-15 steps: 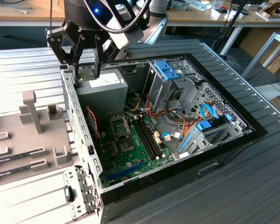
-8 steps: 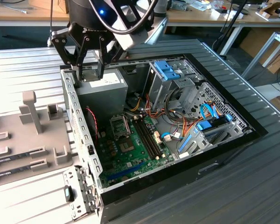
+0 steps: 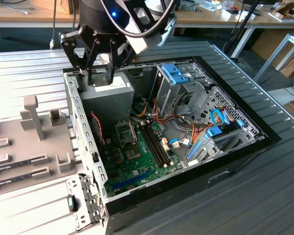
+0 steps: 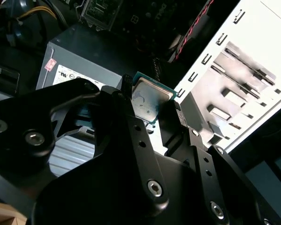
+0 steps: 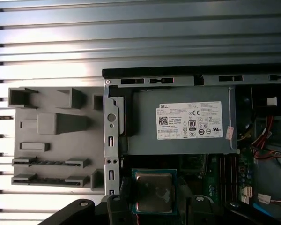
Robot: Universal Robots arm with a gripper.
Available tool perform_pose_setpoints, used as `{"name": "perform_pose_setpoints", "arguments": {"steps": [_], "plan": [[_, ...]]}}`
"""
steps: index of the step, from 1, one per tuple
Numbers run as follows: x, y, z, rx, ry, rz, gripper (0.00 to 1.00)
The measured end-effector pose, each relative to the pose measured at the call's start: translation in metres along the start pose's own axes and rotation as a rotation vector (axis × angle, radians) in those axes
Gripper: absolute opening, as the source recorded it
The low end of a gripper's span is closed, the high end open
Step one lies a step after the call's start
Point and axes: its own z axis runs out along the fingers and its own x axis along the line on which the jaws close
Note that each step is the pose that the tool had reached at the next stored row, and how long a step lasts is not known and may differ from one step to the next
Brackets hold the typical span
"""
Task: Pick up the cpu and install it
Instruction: 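Pick up the cpu and move it towards the insertion slot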
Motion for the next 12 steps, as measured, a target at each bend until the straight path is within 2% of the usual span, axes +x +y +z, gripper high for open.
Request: {"name": "perform_pose_setpoints", "arguments": {"steps": [12], "plan": [[-0.0112, -0.0056, -0.0004, 0.0, 0.0, 0.0, 0.47]]}}
